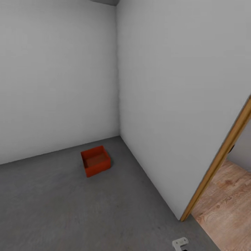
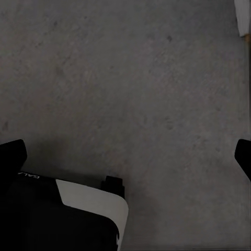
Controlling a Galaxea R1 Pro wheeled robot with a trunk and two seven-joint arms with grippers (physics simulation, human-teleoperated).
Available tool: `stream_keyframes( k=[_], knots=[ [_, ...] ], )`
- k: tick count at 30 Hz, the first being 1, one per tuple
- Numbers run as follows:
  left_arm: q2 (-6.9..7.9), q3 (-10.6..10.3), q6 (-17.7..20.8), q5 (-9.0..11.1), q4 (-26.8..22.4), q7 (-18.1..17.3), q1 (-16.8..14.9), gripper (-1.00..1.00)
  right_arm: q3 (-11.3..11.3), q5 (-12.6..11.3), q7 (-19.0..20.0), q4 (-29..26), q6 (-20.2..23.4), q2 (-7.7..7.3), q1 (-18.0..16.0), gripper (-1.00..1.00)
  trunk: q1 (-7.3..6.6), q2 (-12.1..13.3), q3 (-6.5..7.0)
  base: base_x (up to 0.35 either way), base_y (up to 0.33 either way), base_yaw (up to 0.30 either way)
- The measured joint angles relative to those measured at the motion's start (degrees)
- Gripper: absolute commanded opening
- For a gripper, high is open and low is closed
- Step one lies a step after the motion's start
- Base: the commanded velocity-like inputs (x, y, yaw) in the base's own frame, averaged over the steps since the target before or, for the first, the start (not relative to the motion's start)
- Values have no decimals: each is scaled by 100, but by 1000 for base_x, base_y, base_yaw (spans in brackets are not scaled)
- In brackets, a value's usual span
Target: Move the two storage containers from the living room to the garage. In the garage, place one container on the floor and stack the other container on top of it (either order is fine).
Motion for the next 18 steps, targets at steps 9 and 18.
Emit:
stream_keyframes(
  k=[9,18],
  knots=[
    [0,0,0,3,-1,0,1,100,0,1,0,1,0,4,-1,100,0,0,69,0,0,-68],
    [9,4,0,6,-1,0,1,100,0,1,0,1,-1,2,-1,100,0,0,153,0,0,-2]
  ],
)
